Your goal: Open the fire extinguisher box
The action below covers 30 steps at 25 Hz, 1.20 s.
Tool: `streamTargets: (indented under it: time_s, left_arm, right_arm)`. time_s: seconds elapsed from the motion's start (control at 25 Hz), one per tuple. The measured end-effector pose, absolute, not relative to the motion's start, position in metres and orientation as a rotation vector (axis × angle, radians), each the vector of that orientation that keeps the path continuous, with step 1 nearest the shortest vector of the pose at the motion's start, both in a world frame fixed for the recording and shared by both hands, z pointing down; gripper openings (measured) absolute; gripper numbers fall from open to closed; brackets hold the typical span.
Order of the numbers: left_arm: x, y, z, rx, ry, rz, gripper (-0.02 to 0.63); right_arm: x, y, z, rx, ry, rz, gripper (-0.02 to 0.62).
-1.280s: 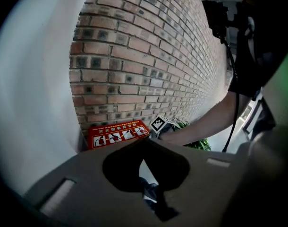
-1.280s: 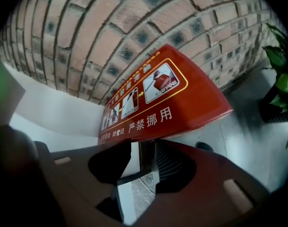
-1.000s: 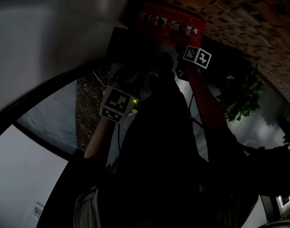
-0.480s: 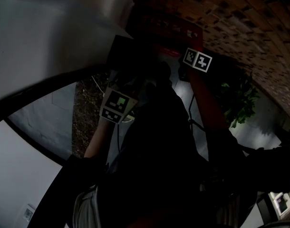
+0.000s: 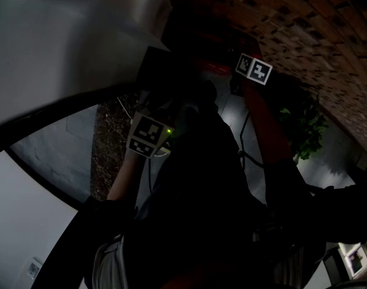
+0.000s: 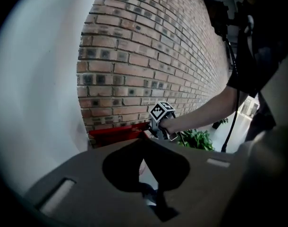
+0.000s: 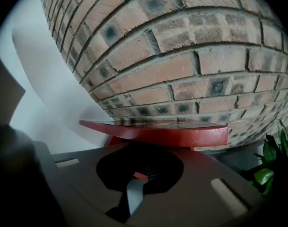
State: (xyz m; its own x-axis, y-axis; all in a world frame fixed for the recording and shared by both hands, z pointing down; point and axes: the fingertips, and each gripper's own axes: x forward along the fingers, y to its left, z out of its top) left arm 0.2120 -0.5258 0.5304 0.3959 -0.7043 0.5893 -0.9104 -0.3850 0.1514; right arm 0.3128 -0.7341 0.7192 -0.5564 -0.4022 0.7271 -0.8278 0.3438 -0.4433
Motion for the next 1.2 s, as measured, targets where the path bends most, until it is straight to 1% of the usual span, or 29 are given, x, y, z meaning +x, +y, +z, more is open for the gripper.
streamTargets:
  time_s: [0.2,0.36,0.72,0.88,1.2]
  left_arm:
    - [0.208,-0.532,0.528,2.203,-1.395,0.595,0.0]
    - [0.206,-0.535,0.526,2.206,-1.399,0.589,0.0]
    - [0.2,-0.532,0.526,2.193,-1.409,0.597,0.0]
    - [0.205,-0.53,0.525,2.194,-1.409,0.603,0.0]
    - [0.219,-0.534,0.523,2.219,-1.394,0.614,0.0]
  right_arm:
    - [0.318,-0.752,0.716,1.091,-2.109,1.079,0.002]
    - [0.316,-0.757,0.71,1.099,-2.092,1.145,0.002]
    - [0.32,-0.772,0.711,1.115,-2.103,1.094,0.002]
    - [0.325,-0.776,0.709,1.112,-2.124,1.047,0.002]
    - [0.346,-0.774,0.705,1.144,-2.098,1.095,0.002]
